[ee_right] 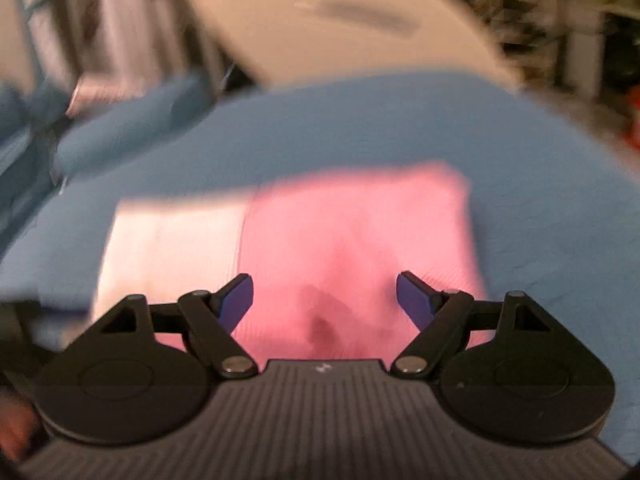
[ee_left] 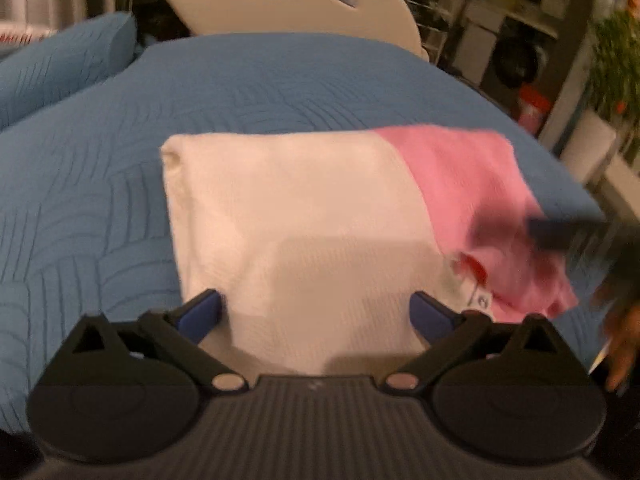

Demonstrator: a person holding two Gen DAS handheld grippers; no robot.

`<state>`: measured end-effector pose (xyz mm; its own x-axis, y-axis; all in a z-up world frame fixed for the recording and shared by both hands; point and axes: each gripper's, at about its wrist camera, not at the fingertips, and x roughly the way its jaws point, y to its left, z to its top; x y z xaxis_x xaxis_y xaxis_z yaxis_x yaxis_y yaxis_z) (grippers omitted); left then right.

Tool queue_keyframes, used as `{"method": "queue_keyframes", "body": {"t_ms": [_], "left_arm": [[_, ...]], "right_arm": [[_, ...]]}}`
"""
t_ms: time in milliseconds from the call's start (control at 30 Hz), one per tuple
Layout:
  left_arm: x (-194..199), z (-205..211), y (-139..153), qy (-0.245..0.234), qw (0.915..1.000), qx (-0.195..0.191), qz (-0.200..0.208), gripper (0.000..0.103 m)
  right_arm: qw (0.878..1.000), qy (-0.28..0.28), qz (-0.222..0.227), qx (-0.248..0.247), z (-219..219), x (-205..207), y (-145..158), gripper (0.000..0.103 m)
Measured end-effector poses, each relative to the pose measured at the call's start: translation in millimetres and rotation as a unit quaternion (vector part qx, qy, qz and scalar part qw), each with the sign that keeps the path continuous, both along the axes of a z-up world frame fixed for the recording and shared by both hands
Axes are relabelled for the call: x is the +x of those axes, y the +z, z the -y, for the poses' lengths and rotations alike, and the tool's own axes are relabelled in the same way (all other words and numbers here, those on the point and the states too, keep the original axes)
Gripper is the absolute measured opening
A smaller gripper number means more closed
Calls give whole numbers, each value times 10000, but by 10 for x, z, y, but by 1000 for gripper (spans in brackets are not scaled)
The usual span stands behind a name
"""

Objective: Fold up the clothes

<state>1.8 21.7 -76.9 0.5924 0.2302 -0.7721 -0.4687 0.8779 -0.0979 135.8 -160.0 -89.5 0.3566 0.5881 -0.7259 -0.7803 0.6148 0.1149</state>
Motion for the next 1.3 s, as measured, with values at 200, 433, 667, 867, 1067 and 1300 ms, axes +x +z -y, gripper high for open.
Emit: {"method": "queue_keyframes", "body": {"t_ms": [200,433,667,867,1067,1300], "left_arm": [[-66,-396,-31,1006,9929,-631,-90,103],[18,-230,76,605,9973,-353,213,103],[153,-183,-76,499,9980,-243,-303,103],[158,-183,-51,508,9979,-228,-335,103],[79,-183,-131,509,9979,-212,-352,103],[75,-173,-116,465,9980,-193,-374,103]], "right_arm": [[9986,-202,-100,-477,272,-84,162,83],[9934,-870,685,315,427,-210,482,87],[9978,-650,-78,-93,342,-166,91,90],[9858,-1506,-36,744,581,-59,182,90],[9749,-1639,389,1454,812,-40,201,90],[9982,235,266,478,310,-339,16,90]]}}
